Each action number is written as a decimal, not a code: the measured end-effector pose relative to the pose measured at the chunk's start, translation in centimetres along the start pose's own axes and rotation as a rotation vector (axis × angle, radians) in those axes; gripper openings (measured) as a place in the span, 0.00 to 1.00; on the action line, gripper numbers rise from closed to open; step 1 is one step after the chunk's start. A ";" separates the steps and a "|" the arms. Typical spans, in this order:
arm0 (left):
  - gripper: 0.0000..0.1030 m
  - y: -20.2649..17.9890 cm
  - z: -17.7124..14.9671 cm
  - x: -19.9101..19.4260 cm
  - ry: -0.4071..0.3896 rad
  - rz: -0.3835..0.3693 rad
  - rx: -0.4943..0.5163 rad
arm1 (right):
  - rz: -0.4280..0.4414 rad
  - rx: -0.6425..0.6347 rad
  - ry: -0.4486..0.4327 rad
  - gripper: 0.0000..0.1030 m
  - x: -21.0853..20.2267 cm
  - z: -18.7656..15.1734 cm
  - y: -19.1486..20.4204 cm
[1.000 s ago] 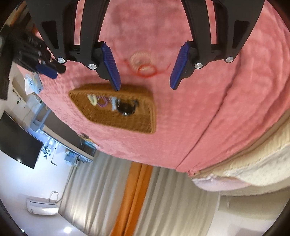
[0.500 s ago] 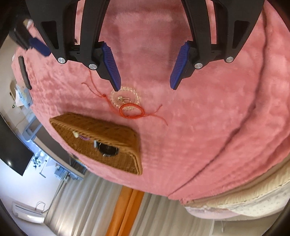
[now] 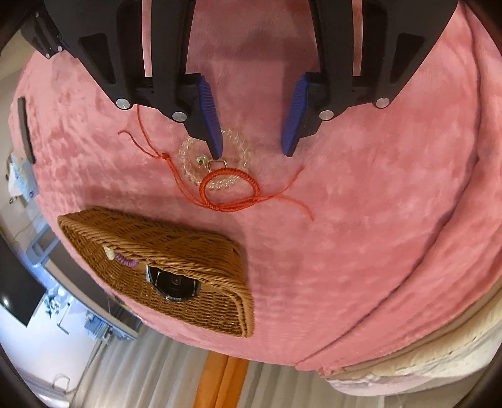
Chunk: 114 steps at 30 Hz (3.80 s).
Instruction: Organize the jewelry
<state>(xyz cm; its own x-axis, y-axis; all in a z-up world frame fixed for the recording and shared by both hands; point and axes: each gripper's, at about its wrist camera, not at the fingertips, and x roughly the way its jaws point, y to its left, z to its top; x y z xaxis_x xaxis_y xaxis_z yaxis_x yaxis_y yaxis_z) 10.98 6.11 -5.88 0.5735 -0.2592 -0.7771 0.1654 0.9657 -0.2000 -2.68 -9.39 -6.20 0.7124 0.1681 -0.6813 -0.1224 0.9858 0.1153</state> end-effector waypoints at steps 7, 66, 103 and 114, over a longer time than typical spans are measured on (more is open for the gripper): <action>0.20 -1.4 0.4 0.8 0.014 0.067 0.060 | -0.014 -0.008 -0.003 0.12 0.2 0.0 -0.1; 0.32 -3.9 -9.2 -6.7 0.031 -0.173 0.142 | 0.023 -0.044 -0.013 0.27 -2.8 -1.3 -5.5; 0.02 -0.9 0.8 -0.5 -0.032 -0.024 0.065 | -0.023 -0.099 -0.023 0.09 -2.1 -1.4 -4.5; 0.02 -0.8 -1.2 -4.8 -0.115 -0.095 0.022 | -0.004 -0.087 -0.086 0.08 -5.1 0.0 -4.1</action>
<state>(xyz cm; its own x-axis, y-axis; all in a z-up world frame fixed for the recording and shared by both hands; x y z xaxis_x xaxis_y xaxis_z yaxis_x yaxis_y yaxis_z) 7.12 6.62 -2.72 0.6420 -0.3506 -0.6818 0.2405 0.9365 -0.2552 -5.81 -14.27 -3.23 0.7694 0.1673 -0.6164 -0.1762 0.9832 0.0469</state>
